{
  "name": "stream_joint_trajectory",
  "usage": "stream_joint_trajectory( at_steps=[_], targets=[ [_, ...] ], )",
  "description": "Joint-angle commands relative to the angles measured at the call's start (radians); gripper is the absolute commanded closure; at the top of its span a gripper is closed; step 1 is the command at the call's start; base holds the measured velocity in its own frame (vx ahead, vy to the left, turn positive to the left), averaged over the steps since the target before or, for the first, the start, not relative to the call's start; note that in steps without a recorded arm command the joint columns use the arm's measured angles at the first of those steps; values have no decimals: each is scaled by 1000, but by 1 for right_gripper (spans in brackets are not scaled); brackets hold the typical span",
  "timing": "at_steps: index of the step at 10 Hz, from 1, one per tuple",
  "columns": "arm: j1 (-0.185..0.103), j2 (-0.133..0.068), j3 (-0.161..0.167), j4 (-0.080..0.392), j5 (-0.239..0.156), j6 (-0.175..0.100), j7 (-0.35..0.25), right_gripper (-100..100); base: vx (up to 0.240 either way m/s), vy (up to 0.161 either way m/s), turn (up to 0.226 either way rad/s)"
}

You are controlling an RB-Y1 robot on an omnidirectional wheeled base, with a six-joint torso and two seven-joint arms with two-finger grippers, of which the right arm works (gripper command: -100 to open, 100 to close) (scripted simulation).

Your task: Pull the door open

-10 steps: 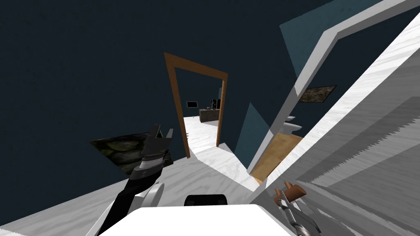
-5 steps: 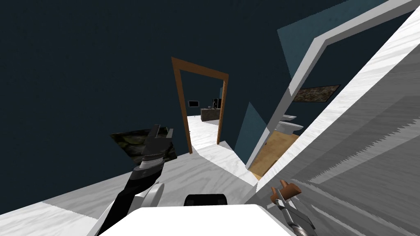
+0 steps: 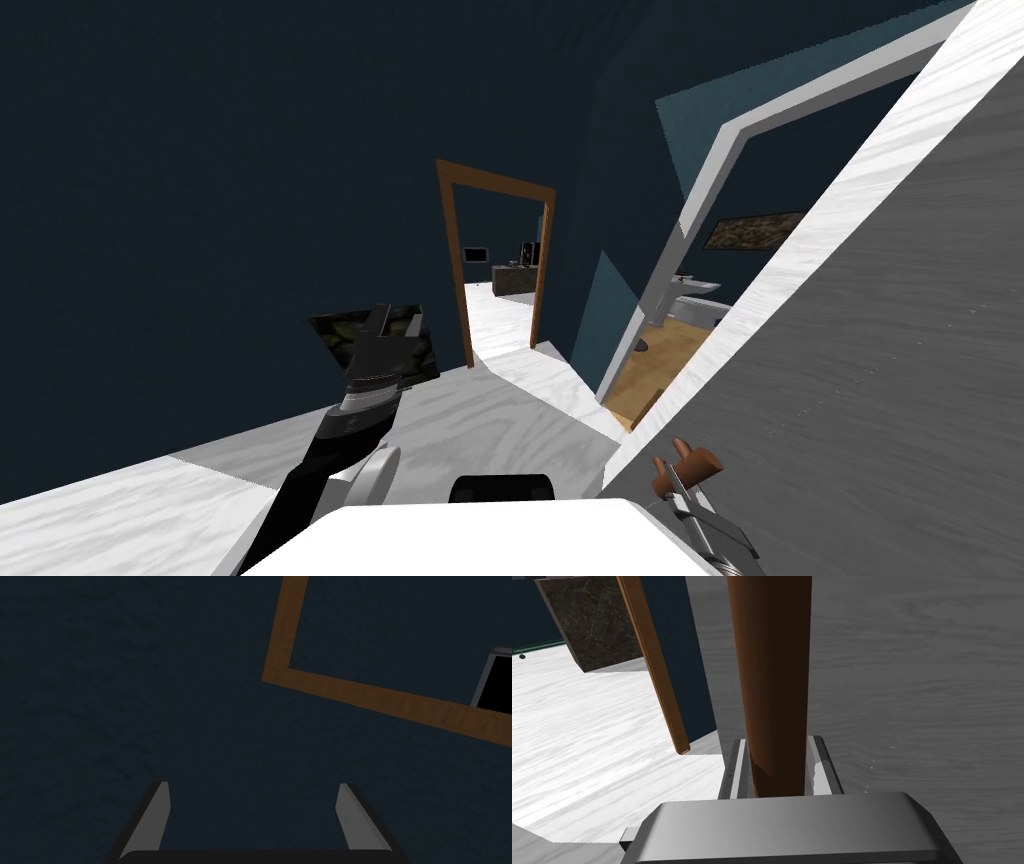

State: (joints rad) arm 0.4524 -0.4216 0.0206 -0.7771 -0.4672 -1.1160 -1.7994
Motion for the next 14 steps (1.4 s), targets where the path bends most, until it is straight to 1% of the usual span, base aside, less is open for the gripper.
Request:
stream_joint_trajectory(
  at_steps=[1, 2, 3, 4, 6, 7, 10, 11, 14],
  targets=[
    [7, -4, 12, -3, 11, -17, -8, 100, -167, 17, 28],
    [10, -3, 7, -13, 7, -4, -2, 100, -68, 11, 10],
    [21, -1, 23, -2, 22, -32, -5, 100, -6, -12, -50],
    [26, -1, 31, 5, 31, -51, -7, 100, 3, -26, -70],
    [41, 0, 52, 24, 53, -99, -12, 100, 17, -32, -73],
    [41, 0, 52, 24, 53, -99, -12, 100, 12, -24, -23],
    [69, 2, 90, 59, 94, -183, -22, 100, 3, -29, -80],
    [79, 3, 104, 71, 109, -219, -25, 100, -1, -47, -108],
    [107, 5, 144, 107, 151, -310, -34, 100, -8, -50, -94]
  ],
)
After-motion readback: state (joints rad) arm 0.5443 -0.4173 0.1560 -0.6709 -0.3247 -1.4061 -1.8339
